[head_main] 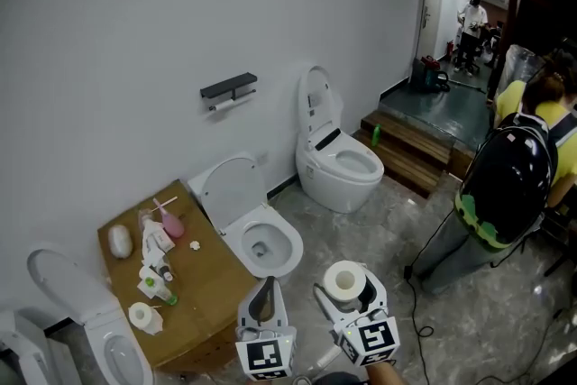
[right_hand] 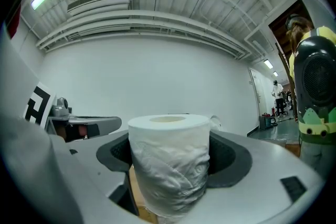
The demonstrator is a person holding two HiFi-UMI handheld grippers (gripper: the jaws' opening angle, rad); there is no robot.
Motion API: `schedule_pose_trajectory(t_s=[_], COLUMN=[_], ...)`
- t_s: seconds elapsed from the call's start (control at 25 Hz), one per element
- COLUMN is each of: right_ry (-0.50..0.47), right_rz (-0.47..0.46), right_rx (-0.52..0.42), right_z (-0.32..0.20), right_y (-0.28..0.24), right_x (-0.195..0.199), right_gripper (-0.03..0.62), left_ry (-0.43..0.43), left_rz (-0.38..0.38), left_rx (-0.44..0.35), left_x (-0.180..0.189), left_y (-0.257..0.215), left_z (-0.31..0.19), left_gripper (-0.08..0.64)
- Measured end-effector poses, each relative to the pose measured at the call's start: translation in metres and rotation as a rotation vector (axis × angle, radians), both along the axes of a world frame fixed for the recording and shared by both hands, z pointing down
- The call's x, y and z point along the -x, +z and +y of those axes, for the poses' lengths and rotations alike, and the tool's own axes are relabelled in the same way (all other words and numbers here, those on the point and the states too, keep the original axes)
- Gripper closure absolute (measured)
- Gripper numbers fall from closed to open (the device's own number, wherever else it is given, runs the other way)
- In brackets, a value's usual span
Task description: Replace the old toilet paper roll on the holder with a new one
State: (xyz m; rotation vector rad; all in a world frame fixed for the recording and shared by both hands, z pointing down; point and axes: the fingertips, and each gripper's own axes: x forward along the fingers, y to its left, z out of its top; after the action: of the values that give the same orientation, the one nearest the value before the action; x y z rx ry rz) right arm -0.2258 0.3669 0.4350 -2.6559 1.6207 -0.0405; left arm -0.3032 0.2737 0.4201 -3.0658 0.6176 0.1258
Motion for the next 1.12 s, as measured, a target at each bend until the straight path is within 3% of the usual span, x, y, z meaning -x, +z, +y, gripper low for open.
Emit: schedule_pose_trajectory(t_s=[0.32,0.52,0.72,0.88,1.12], right_ry=[-0.026,-0.043,-0.06,-0.059,-0.038], right_rz=[0.018,0.022,0.028,0.017,0.02], right_rx=[-0.003,-0.001,0.013,0.018,0.019], right_z=[-0.018,-0.032,-0.055,-0.071,-0.066], right_y=[-0.001,-0.001,0.004,-0.004,-0.014], right_x=[-0.009,-0.038,-0.095,-0.152,-0.233], right_gripper=[0.21,0.21,0.21,0.21,0.21], left_ry=[-0.007,-0.023,-0.04,-0.056,-0.01], left_rz=[-0.001,-0.009,-0.037,-0.042,-0.028], left_rx=[-0.012,-0.024,-0.024,0.018,0.006], left_x=[-0.012,-0.039,-0.097,-0.152,-0.244], left_y=[-0.001,-0.002,0.007,-0.007,-0.014], left_z=[-0.017,-0.028,-0.052,-0.067,-0.058], left_gripper=[0.545,0.545,0.545,0.545,0.545])
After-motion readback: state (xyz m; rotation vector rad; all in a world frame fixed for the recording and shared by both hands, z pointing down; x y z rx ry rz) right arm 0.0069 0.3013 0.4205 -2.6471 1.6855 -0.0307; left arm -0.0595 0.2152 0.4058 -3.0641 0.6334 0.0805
